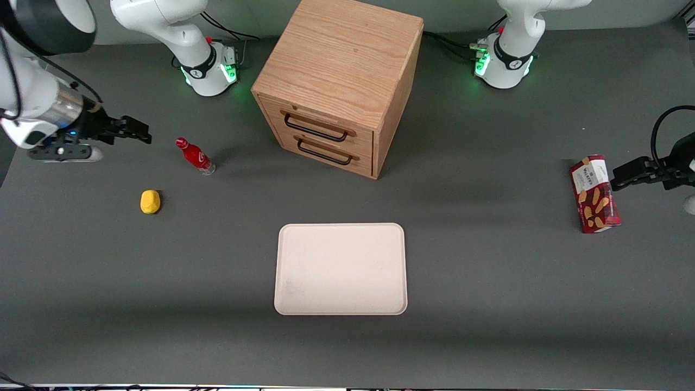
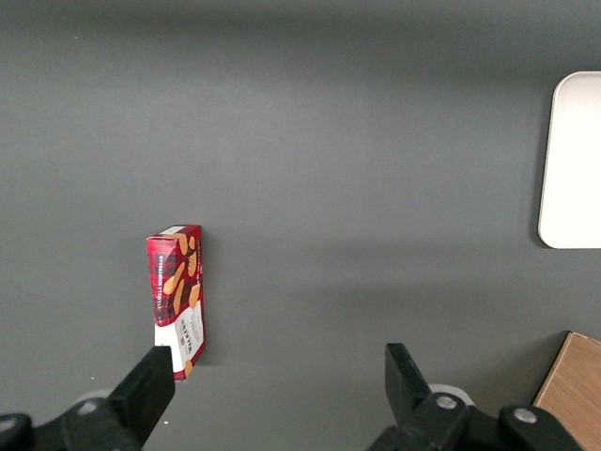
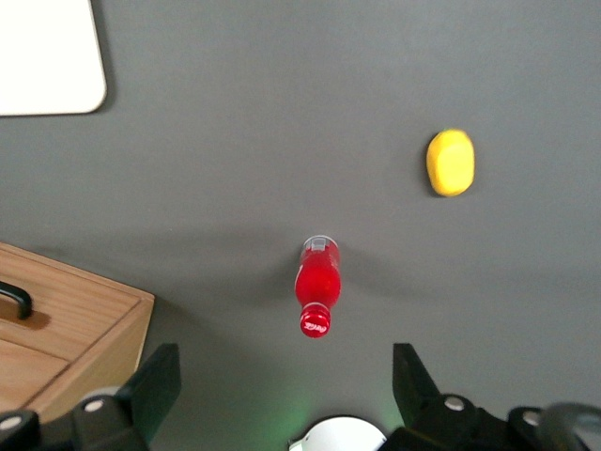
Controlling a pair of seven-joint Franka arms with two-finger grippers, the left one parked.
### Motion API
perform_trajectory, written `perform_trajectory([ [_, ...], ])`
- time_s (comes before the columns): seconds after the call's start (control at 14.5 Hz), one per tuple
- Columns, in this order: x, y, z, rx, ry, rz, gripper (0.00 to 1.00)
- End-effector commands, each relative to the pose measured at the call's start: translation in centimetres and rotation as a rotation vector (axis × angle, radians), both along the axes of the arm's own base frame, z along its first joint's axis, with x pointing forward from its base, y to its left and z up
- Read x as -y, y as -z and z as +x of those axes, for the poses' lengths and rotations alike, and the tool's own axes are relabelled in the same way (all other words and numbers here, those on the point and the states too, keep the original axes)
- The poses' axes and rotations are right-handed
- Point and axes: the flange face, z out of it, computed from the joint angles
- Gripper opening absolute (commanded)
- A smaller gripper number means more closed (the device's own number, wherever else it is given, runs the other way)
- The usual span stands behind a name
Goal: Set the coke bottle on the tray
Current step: 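Move the right gripper over the red Coca-Cola bottle, fingers open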
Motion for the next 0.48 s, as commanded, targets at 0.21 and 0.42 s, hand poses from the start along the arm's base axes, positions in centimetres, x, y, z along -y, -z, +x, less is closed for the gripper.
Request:
perform_trajectory([
  [0.21,-1.2,9.7,-6.7,0.075,-0.037,-0.002,1.0],
  [0.42,-1.5,13.5,-8.1,0.102,-0.042,0.001,1.0],
])
